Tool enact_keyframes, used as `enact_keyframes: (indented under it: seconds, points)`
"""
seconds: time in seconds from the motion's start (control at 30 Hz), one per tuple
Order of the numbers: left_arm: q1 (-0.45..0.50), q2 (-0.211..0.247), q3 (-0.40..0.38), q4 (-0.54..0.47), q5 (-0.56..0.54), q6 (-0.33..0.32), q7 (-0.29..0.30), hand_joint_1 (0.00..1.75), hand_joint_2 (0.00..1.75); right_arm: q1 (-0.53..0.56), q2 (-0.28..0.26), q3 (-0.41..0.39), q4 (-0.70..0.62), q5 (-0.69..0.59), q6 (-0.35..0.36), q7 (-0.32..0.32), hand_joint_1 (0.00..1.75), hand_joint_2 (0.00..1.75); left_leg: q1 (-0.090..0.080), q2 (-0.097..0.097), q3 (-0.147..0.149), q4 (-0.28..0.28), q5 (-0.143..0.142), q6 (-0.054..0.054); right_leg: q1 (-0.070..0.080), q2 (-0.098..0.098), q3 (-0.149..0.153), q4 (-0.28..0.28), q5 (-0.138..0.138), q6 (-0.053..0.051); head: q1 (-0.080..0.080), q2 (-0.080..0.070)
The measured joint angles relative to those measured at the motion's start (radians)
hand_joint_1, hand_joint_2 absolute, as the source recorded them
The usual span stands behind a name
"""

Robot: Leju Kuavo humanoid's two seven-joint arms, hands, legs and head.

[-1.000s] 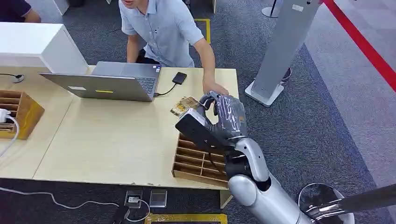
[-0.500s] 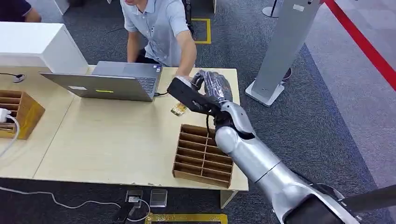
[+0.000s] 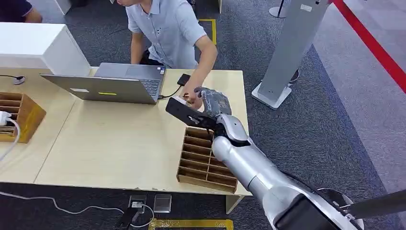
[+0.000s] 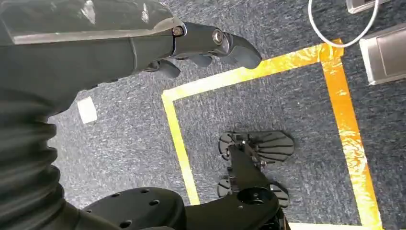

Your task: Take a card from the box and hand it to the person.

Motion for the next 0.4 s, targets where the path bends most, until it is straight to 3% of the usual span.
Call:
enact_keyframes:
  seconds: [0.4]
  points:
    - [0.012, 0.000, 0.000, 0.000, 0.014, 0.018, -0.015, 0.00, 1.75, -0.049, -0.003, -0.016, 0.005, -0.124, -0.125, -0.117, 0.00, 1.75, 0.000, 0.000, 0.000, 0.000, 0.000, 0.000, 0.000, 0.000, 0.000, 0.000, 0.000, 0.000, 0.000, 0.000]
